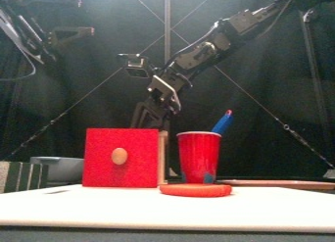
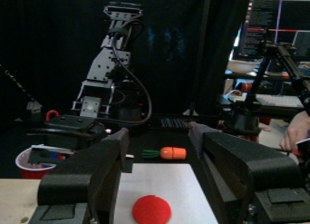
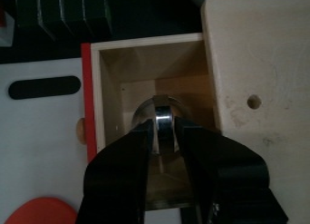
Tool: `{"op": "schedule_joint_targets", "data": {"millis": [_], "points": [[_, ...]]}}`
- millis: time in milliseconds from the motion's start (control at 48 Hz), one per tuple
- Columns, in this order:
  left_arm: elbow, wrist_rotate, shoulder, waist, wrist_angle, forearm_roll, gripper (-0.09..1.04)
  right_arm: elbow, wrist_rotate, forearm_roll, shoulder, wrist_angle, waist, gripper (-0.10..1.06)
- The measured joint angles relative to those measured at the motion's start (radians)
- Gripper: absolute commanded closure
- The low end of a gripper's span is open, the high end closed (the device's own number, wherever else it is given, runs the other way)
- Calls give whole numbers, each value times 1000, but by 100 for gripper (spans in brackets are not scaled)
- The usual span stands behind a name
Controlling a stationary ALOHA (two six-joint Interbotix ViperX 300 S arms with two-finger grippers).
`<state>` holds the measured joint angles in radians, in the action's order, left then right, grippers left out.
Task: Get the cutter from the drawer then cut the dough then place the extra dough in the bowl
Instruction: Place the cutter on the board
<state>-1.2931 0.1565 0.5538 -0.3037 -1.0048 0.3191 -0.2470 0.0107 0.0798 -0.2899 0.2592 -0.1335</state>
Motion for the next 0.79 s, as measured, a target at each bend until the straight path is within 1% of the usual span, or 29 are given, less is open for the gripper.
{"op": "schedule_joint_targets", "data": {"millis": [125,375,604,792], "points": [[-5,0,0,0,0,0,5,5,0,8,-2,6,0,35],[-12,0,0,0,0,11,5,20,0,14,-2,17,-3,52],[-17,-2,0,0,2,20,5,52,0,15,0,35,-2,53],[-21,-2,0,0,0,34,5,67,0,15,57,71,11,53]]}}
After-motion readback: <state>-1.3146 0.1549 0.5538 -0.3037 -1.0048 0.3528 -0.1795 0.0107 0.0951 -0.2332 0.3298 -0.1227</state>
